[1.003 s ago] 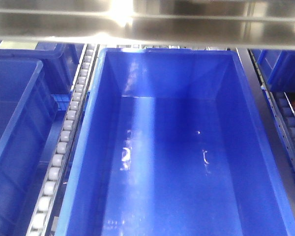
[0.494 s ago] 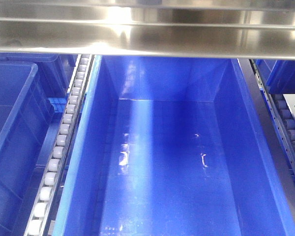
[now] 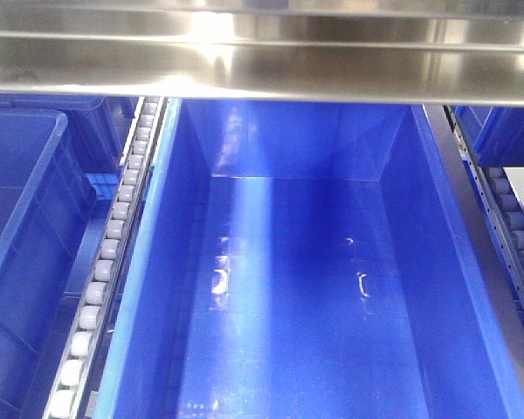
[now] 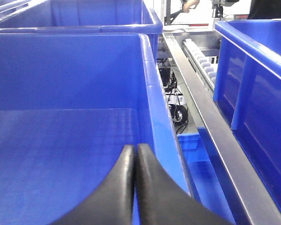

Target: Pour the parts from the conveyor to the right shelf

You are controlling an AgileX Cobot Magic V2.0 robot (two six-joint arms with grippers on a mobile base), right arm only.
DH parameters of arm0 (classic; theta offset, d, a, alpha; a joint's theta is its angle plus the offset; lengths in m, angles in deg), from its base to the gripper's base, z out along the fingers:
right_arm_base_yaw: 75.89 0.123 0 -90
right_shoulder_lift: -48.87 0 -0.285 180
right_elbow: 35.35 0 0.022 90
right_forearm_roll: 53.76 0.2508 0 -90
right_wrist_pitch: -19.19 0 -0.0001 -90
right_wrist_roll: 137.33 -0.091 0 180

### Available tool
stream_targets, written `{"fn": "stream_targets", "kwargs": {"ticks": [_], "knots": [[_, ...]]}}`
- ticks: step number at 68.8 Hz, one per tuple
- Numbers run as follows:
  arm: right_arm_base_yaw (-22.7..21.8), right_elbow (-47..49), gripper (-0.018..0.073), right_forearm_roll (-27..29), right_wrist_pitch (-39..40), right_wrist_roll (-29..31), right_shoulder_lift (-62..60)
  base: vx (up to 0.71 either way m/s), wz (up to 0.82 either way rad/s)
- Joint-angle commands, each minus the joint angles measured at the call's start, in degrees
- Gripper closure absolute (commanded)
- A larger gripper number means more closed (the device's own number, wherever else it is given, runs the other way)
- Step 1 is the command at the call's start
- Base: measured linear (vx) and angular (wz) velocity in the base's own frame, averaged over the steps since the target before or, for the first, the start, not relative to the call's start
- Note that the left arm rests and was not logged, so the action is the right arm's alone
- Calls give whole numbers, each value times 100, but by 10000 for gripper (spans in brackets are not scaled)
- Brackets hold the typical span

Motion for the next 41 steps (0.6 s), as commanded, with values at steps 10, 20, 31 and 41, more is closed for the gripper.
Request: {"fn": "stream_targets", "kwargs": {"ticks": [10,20,31,41], "knots": [[-6,163,565,-43,498,16,70,0,0],[-6,163,565,-43,439,16,70,0,0],[-6,163,565,-24,421,-9,70,0,0],[-6,163,565,-29,270,-13,70,0,0]]}}
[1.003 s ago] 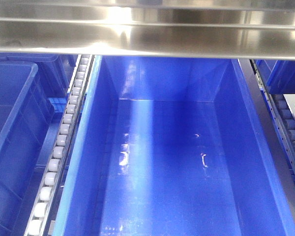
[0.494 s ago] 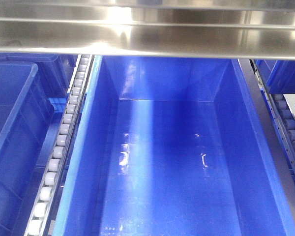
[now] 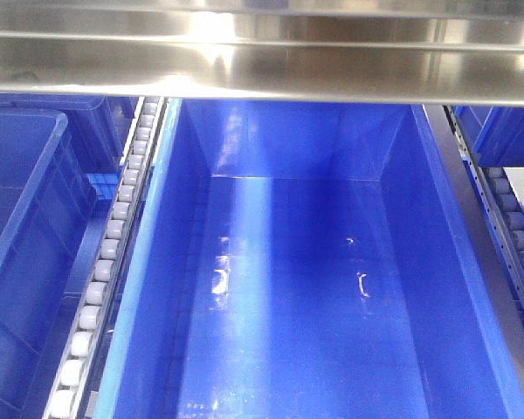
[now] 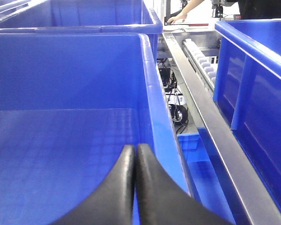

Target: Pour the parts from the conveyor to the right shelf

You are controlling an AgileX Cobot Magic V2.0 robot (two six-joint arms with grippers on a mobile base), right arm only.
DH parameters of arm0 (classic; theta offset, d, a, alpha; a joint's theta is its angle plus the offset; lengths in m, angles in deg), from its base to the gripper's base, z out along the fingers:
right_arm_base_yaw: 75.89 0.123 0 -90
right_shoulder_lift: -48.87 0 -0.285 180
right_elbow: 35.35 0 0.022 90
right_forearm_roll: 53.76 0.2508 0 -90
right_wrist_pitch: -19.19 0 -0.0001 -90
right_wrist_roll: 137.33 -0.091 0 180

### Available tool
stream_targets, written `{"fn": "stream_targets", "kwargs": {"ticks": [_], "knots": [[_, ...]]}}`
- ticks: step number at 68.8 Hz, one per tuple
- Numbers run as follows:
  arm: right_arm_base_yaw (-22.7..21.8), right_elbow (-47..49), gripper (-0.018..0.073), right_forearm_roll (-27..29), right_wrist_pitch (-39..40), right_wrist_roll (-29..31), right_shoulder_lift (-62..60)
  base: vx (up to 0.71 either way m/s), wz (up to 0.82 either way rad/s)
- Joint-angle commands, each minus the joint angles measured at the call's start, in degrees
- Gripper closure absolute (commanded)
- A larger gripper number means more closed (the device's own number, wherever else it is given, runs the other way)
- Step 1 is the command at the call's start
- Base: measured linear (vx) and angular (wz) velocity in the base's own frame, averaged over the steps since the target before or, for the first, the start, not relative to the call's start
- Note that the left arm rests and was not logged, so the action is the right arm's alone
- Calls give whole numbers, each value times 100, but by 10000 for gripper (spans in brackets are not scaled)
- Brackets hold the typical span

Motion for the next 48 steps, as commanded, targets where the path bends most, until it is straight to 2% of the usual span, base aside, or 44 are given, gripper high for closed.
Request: {"fn": "stream_targets", "kwargs": {"ticks": [1,11,38,43,48], "knots": [[-6,163,565,-35,367,-13,70,0,0],[-6,367,565,-35,357,-1,356,0,0],[3,2469,565,-27,-856,8,2840,0,0],[169,2749,565,-27,-899,74,3283,0,0],[524,2998,565,-21,-1033,280,3767,0,0]]}}
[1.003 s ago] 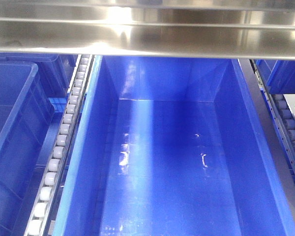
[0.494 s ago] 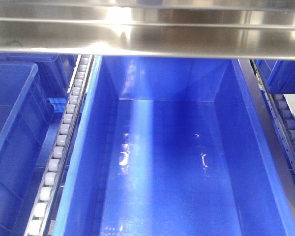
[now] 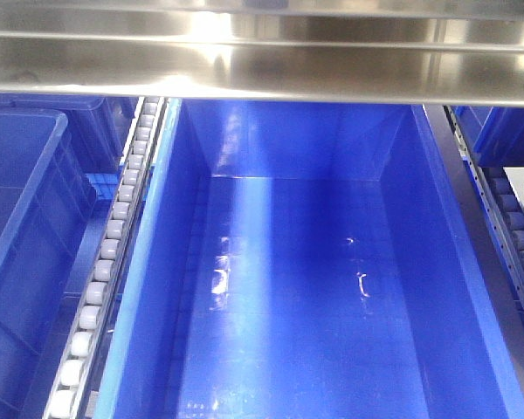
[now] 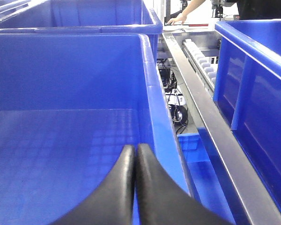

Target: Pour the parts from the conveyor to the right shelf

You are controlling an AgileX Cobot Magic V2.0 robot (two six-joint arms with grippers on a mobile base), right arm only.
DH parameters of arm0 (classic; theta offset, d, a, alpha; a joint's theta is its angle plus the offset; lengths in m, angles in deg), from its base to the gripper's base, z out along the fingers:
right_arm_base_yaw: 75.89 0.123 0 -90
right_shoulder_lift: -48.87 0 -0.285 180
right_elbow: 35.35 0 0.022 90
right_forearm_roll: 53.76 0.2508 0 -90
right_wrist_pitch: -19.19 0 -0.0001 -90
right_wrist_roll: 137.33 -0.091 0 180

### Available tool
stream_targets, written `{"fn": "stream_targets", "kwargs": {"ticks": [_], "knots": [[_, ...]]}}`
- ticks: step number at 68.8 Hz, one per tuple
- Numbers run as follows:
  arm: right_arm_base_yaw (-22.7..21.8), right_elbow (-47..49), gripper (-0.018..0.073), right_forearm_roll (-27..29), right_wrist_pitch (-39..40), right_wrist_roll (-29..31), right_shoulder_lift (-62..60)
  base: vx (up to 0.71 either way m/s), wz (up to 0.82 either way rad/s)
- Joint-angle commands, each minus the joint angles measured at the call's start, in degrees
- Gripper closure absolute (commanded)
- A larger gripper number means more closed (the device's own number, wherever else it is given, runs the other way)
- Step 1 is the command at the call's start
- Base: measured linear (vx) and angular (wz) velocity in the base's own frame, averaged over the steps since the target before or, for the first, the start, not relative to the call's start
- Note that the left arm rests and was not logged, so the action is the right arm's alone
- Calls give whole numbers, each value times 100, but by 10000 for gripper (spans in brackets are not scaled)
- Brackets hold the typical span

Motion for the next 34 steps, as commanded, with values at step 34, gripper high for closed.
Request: {"fn": "stream_targets", "kwargs": {"ticks": [34], "knots": [[2068,2174,565,118,-988,730,3614,0,0]]}}
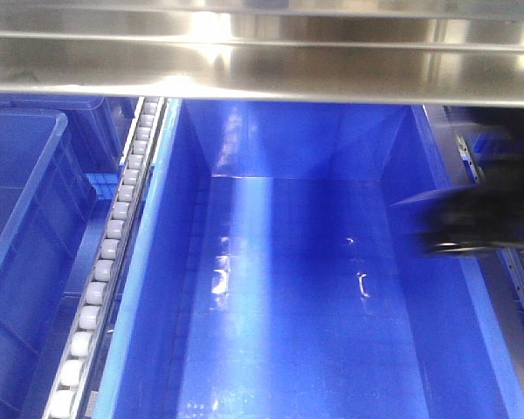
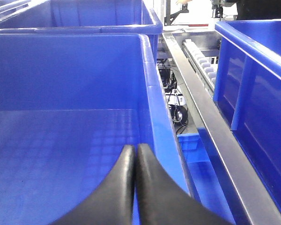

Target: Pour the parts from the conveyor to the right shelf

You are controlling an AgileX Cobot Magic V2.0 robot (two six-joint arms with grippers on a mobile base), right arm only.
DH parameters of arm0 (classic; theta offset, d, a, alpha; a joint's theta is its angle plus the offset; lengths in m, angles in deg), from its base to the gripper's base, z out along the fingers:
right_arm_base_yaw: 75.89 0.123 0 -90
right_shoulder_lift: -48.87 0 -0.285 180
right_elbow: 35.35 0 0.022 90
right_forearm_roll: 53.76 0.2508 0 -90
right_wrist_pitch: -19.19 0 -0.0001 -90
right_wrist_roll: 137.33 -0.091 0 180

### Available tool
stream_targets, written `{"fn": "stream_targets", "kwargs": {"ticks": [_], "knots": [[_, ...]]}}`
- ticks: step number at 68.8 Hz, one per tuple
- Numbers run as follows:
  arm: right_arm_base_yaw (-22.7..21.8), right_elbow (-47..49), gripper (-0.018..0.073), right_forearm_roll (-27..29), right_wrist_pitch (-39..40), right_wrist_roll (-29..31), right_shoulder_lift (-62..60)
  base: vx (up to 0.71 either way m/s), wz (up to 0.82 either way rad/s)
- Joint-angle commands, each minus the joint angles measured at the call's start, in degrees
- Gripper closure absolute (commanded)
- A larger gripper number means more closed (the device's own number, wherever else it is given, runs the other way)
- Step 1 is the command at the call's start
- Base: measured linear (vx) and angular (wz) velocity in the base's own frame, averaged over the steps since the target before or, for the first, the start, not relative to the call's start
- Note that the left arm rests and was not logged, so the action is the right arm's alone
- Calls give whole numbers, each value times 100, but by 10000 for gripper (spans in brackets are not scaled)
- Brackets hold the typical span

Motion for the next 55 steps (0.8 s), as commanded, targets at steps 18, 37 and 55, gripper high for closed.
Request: {"fn": "stream_targets", "kwargs": {"ticks": [18,37,55], "knots": [[542,915,565,225,-134,445,1521,0,0],[794,1308,565,472,-521,727,2516,0,0],[794,1350,564,549,-532,727,3064,0,0]]}}
